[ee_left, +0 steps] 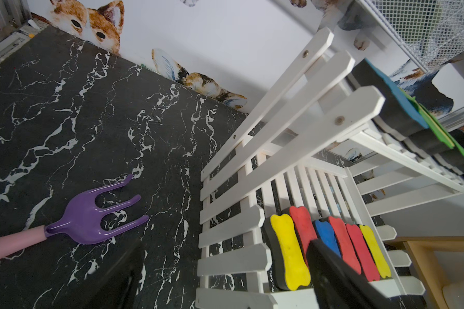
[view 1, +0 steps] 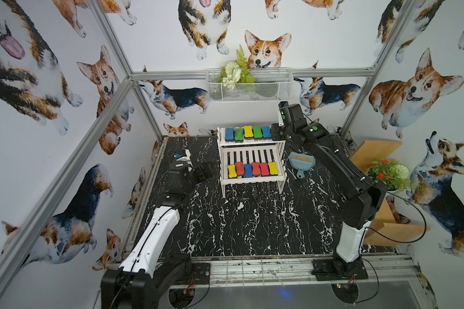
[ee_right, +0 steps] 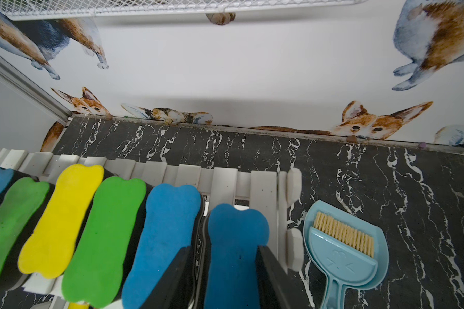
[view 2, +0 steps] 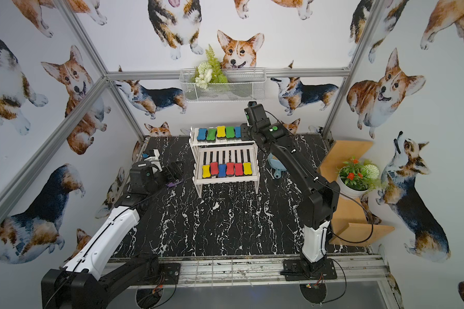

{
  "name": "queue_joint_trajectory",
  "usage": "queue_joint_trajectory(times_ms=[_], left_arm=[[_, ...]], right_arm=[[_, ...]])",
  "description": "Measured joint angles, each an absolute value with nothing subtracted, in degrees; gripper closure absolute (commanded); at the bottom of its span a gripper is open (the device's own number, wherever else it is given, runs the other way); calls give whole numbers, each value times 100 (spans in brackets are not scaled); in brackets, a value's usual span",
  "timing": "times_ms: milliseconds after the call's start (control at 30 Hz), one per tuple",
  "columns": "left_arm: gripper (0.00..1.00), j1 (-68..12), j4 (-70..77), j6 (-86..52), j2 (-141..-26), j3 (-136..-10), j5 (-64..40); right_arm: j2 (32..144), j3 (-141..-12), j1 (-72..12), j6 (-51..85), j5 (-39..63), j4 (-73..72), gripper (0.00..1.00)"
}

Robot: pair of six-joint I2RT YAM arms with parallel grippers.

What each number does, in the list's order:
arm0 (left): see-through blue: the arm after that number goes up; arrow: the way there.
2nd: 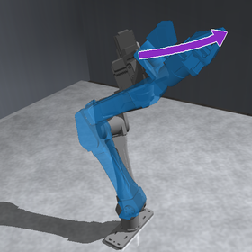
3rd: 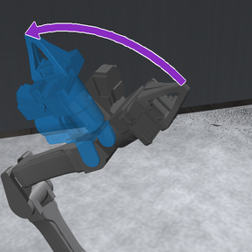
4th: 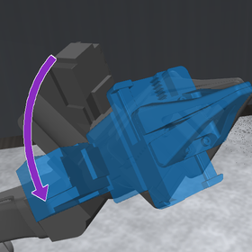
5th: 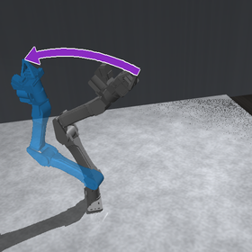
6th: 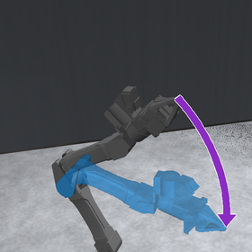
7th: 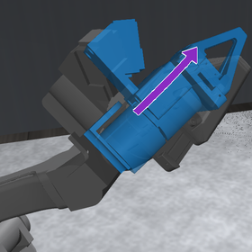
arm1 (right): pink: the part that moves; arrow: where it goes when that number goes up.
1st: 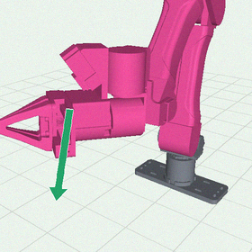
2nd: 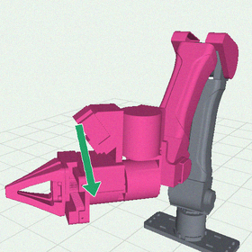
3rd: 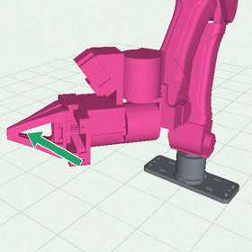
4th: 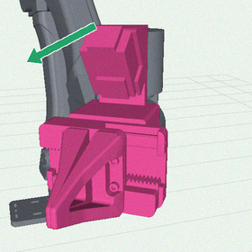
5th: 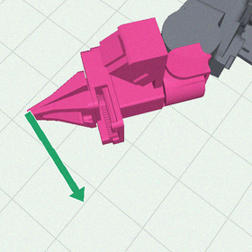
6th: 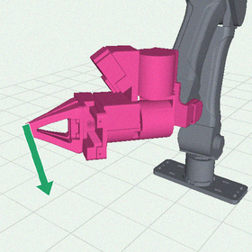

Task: Remove the whiteboard erasers from the shelf
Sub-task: Pick up the whiteboard eraser from the shelf.

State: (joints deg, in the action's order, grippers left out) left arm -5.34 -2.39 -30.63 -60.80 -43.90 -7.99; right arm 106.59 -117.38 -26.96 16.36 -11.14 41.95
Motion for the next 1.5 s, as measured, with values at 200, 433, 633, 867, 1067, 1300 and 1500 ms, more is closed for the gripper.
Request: queue_joint_trajectory(times_ms=[200,433,633,867,1067,1300,1500], left_arm=[[1,-537,-239,-3063,-6093,-4390,-803],[1,-537,-239,-3063,-6095,-4388,-803],[1,-537,-239,-3063,-6095,-4386,-799],[1,-537,-239,-3063,-6106,-4386,-794],[1,-537,-239,-3063,-6119,-4386,-792],[1,-537,-242,-3061,-6086,-4386,-773],[1,-539,-242,-3059,-6038,-4379,-725]], right_arm=[[10626,-11830,-2696,1634,-1111,4198,49],[10628,-11861,-2687,1634,-1125,4200,49],[10632,-11688,-2657,1634,-1160,4211,52],[10608,-11522,-2620,1634,-1129,4125,51],[10632,-11487,-2613,1636,-1061,4047,54],[10645,-11557,-2615,1643,-1050,4108,61],[10396,-11795,-2692,1664,-1146,4115,63]])
